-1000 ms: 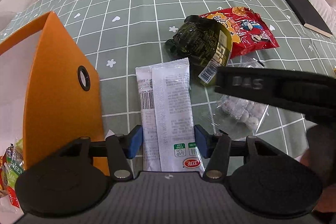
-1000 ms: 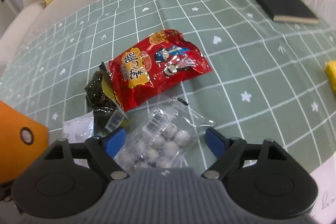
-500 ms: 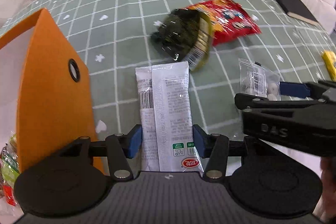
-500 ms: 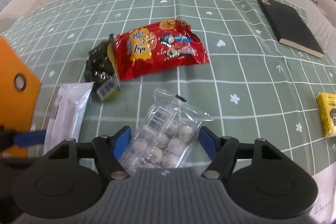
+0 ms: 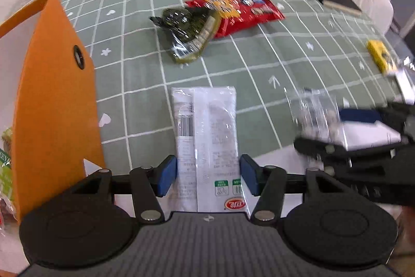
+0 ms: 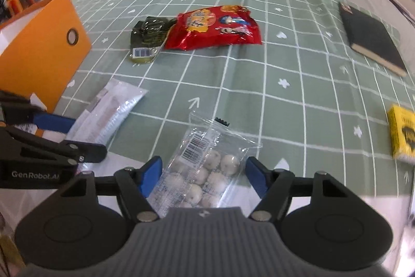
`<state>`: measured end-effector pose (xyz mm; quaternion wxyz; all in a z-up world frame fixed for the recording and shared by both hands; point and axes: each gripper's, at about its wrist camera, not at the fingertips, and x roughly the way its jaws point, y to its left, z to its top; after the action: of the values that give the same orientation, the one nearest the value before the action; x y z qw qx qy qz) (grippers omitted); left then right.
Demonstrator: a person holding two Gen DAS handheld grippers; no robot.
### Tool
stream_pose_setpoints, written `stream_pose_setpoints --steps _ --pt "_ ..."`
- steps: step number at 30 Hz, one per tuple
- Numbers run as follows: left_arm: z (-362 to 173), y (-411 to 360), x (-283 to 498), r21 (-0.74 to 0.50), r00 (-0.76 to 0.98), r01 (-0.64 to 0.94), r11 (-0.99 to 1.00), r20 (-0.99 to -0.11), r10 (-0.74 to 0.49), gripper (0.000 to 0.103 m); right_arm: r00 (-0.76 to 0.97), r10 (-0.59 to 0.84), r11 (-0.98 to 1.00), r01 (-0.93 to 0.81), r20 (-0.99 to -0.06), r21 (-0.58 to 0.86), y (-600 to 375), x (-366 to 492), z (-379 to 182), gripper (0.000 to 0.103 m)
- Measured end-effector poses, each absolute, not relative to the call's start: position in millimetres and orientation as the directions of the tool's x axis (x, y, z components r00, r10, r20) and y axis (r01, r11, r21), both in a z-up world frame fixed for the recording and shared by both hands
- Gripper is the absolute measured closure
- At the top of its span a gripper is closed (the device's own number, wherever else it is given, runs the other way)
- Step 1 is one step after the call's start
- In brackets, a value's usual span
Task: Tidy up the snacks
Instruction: 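Grasp the white wrapped bar with the left gripper while the right grasps the clear ball pack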
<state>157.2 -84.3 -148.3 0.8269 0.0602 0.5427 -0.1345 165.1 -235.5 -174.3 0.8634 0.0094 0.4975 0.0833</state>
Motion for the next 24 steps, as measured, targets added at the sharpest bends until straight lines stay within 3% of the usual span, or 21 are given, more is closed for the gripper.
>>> stream_pose_setpoints --steps 1,3,9,13,21,24 --pt "-148 -83 159 -0.055 0.38 0.273 0.961 -0.911 -0.16 0.03 0.499 0.151 0.988 -0.102 -0.853 0.115 -237 162 -174 0.02" --pt "-148 -83 163 -0.045 0.389 0.242 0.969 -0.91 -0.14 0.022 0.515 0.123 0.992 -0.041 -0.848 0.119 -236 156 -173 0.02" --pt "-154 -91 172 -0.037 0.368 0.199 0.979 -0.923 -0.109 0.016 0.521 0.026 0.997 0.043 -0.853 0.057 -226 150 -175 0.018" --pt "-159 -101 171 0.049 0.387 0.204 0.978 -0.921 -0.035 0.009 0.508 -0.003 0.996 0.083 -0.861 0.045 -225 150 -180 0.018" --pt "-158 -99 171 0.033 0.38 0.178 0.984 -0.924 -0.037 0.009 0.518 -0.039 0.998 0.068 -0.854 -0.004 -213 150 -182 0.019" --pt "-158 -97 169 0.019 0.381 0.189 0.982 -0.923 -0.055 0.019 0.537 -0.024 0.999 0.037 -0.843 -0.005 -209 147 -180 0.032"
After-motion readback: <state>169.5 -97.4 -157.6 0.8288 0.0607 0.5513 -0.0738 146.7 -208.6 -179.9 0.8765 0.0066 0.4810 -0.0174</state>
